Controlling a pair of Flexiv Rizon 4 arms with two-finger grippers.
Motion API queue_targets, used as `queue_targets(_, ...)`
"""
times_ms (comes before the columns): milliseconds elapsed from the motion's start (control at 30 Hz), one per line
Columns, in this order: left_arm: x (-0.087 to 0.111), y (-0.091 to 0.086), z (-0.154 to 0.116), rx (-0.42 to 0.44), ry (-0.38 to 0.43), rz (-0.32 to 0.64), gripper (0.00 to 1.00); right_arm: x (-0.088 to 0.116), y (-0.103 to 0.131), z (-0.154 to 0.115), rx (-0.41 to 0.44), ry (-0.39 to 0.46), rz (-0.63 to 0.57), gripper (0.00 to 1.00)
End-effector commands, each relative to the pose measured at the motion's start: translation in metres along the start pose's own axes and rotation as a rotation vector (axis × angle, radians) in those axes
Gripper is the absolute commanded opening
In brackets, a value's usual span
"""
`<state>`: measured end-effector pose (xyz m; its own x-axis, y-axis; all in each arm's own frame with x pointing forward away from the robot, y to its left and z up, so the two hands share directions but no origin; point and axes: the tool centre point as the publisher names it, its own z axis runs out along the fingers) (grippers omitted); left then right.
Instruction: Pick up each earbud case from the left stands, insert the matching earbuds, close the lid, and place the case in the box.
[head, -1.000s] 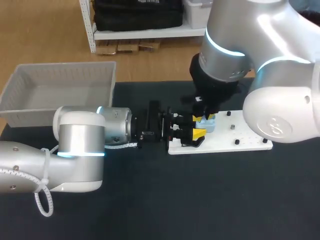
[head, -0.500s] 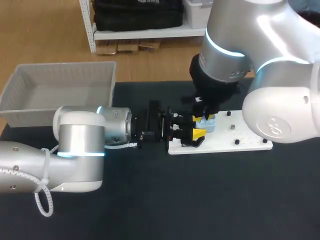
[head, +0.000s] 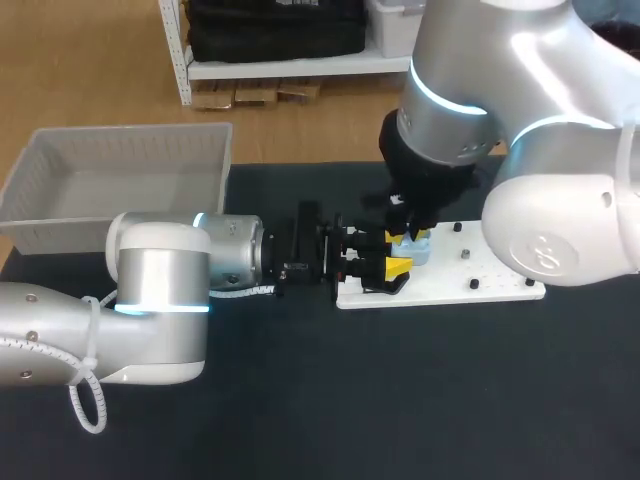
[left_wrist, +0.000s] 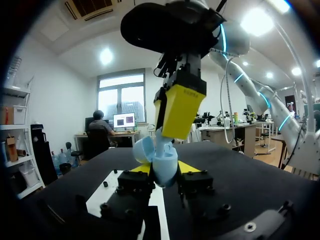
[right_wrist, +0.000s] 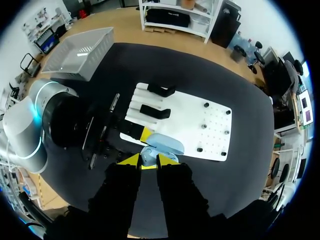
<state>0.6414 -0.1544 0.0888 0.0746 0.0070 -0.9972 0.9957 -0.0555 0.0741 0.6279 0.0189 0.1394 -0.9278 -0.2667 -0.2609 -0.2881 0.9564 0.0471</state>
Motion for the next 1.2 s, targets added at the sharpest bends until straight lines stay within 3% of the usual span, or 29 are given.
queue_targets(33, 0.0003, -0.0005, 0.0010, -0.004, 0.001, 0.002, 0.00, -0.0012, -0.0005, 0.0015, -0.002, 0.003, -0.001, 0.00)
queue_targets(1100, 0.0003, -0.0005, 0.0010, -0.004, 0.001, 0.002, 0.00, 0.0007, -0.0019, 0.0077, 0.003, 0.040, -0.016, 0.00)
queue_targets(1133, 0.0003, -0.0005, 0.0010, -0.004, 0.001, 0.002, 0.00, 0.0004, -0.0022, 0.0074, 0.004, 0.039, -0.015, 0.05)
queue_targets(1200, 0.0003, -0.0005, 0.0010, -0.004, 0.001, 0.002, 0.00, 0.0006, -0.0026, 0.0065, 0.003, 0.039, -0.014, 0.27)
